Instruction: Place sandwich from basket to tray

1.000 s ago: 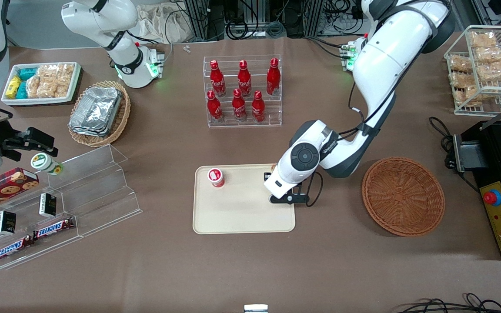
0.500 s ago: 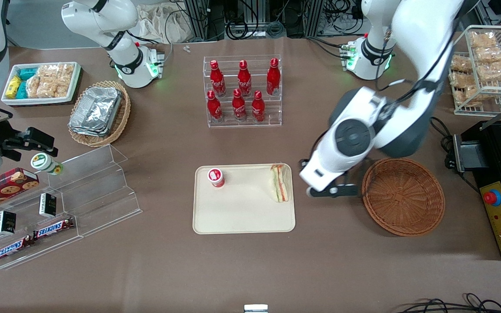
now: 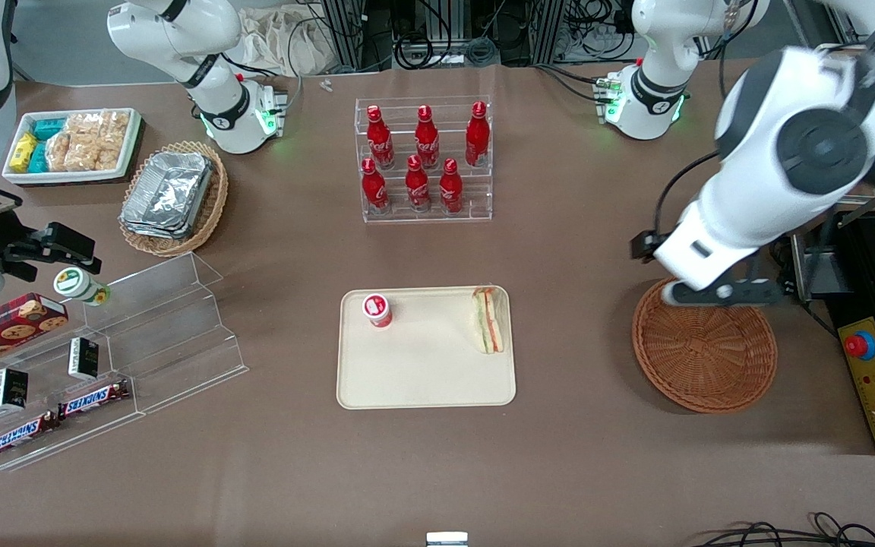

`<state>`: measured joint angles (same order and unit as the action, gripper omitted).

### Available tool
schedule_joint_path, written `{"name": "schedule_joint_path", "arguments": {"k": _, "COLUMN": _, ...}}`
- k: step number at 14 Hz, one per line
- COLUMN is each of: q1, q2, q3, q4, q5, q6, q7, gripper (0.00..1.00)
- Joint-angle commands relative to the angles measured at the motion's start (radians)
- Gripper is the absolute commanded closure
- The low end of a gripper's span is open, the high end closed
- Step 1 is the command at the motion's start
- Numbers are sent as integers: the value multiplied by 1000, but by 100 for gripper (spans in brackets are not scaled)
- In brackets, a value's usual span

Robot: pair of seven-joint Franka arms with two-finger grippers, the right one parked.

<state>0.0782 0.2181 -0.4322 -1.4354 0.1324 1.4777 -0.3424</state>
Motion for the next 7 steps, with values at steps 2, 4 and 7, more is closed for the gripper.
{"name": "schedule_joint_path", "arguments": {"k": 2, "q1": 63, "q2": -97, "q3": 4, "q4": -33, "q5": 12, "q6": -50, "q7": 16, "gripper": 1}}
{"name": "schedule_joint_path", "arguments": {"k": 4, "q1": 90, "q2": -102, "q3": 6, "q4": -28, "q5": 13, "q6": -42, "q7": 23, "gripper": 1}}
{"name": "schedule_joint_path", "arguments": {"k": 7, "q1": 104, "q2": -114, "q3": 13, "q4": -22, "q5": 16, "q6": -34, "q7": 66, "gripper": 1}}
